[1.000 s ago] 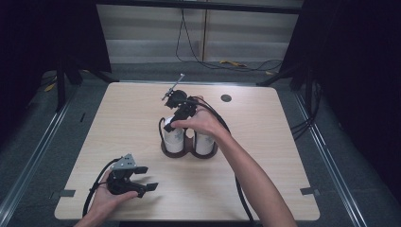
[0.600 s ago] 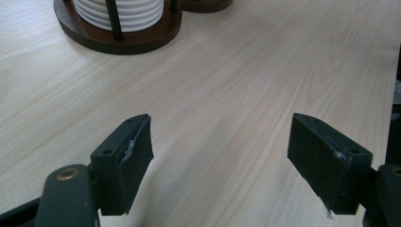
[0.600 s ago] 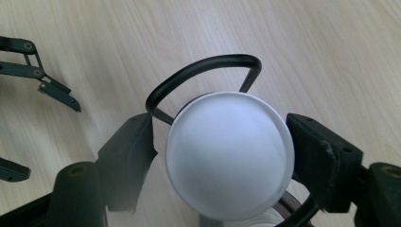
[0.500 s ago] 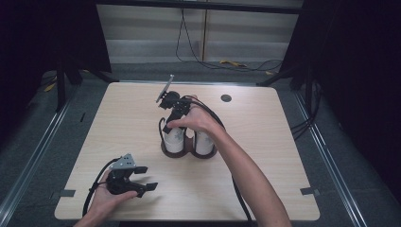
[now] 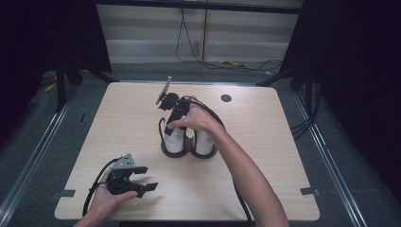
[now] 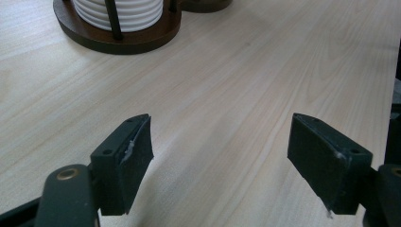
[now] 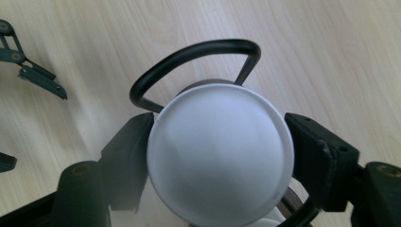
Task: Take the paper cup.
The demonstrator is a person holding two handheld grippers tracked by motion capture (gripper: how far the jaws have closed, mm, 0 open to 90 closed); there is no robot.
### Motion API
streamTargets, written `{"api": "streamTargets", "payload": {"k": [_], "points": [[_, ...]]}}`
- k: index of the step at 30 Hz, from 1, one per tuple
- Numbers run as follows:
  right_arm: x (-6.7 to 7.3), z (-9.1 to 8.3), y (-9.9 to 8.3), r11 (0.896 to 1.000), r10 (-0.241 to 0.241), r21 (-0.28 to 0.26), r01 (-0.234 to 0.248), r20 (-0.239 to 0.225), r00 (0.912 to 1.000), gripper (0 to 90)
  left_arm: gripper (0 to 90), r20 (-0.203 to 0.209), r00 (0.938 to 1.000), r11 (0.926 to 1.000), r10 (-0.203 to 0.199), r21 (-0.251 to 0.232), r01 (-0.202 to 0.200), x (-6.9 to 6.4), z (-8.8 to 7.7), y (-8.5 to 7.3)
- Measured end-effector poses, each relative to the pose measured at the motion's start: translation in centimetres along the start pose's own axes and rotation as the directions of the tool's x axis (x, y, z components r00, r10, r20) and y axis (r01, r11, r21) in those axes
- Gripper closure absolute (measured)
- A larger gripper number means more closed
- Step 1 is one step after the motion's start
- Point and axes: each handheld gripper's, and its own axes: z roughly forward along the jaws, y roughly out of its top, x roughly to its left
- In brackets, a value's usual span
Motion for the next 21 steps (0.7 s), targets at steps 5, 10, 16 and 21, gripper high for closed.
{"api": "streamTargets", "payload": {"k": [5, 10, 16, 21], "points": [[0.16, 0.36, 0.11, 1.000, -0.014, 0.025, 0.014, 0.006, 0.9999, 31.5, 22.8, -0.001, 1.0000, 1.0000, -0.003, 0.001, 0.003, 0.03, 0.05, -0.01], [0.04, 0.45, 0.11, 0.999, -0.002, 0.037, 0.002, 0.001, 1.0000, 31.4, 22.8, 0.005, 1.0000, 1.0000, 0.001, 0.007, -0.001, -0.15, 0.12, -0.03], [0.06, 0.46, 0.21, 0.998, -0.006, 0.063, 0.006, 0.000, 1.0000, 31.2, 22.8, 0.005, 1.0000, 1.0000, -0.002, 0.003, 0.002, -0.06, 0.10, -0.01], [0.20, 0.45, 0.24, 0.998, -0.007, 0.070, 0.007, 0.006, 1.0000, 32.1, 22.9, 0.006, 1.0000, 1.0000, -0.005, 0.002, 0.005, -0.08, 0.09, -0.02]]}}
